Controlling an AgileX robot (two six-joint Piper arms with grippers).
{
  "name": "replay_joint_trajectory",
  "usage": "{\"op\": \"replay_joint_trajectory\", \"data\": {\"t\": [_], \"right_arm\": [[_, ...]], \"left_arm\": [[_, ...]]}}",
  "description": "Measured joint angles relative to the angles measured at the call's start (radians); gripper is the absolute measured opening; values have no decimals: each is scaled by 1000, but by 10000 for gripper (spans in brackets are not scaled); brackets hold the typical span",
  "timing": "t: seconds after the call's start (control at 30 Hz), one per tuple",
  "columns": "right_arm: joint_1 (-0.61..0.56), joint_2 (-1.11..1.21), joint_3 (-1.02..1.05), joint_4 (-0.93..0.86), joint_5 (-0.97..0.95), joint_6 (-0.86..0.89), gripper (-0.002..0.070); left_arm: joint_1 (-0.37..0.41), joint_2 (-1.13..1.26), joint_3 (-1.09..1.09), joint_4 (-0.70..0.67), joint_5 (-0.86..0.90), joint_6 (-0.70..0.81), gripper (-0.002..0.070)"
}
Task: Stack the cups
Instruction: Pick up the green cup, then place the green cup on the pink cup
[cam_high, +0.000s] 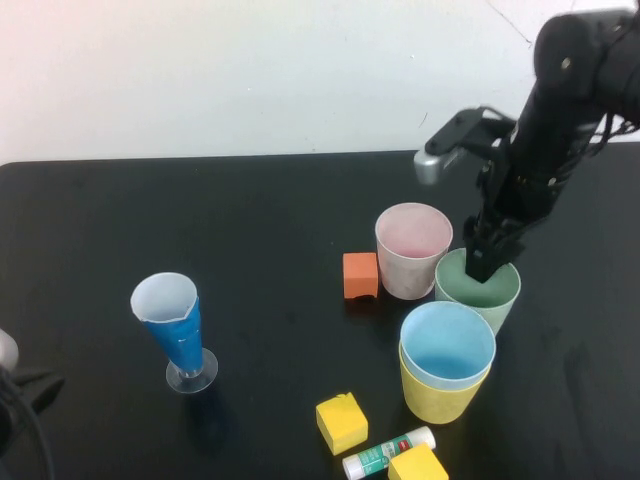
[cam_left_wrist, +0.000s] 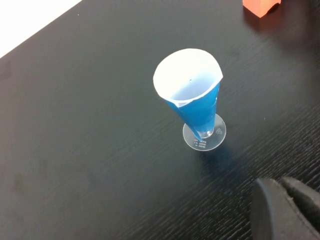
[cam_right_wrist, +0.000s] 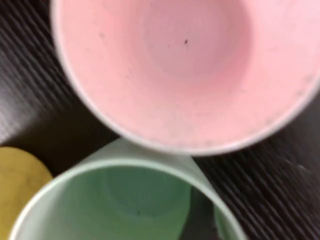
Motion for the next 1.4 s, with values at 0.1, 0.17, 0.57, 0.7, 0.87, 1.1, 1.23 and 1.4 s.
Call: {"op": "replay_joint_trajectory", "data": {"t": [0.1,0.17,0.57,0.7,0.87,1.1,1.23,1.4], "right_arm": [[0,30,0,0,-1,0,408],[0,40,0,0,-2,0,294],[2,-79,-2,-53,-1,26,24],[2,-187,-2,-102,-1,49,23],[2,-288,-2,-72,8,52,23],[4,-273,-61,94,15,12,23],[4,-204,-132,130,15,10,23],[4,-95,-212,135,15,10,23]], "left_arm": [[0,0,0,0,0,0,1],[0,0,0,0,0,-2,1],[0,0,0,3,-4,-4,1],[0,0,0,3,-4,-4,1],[0,0,0,3,-4,-4,1],[0,0,0,3,-7,-12,1],[0,0,0,3,-8,-20,1],[0,0,0,3,-8,-20,1]]}}
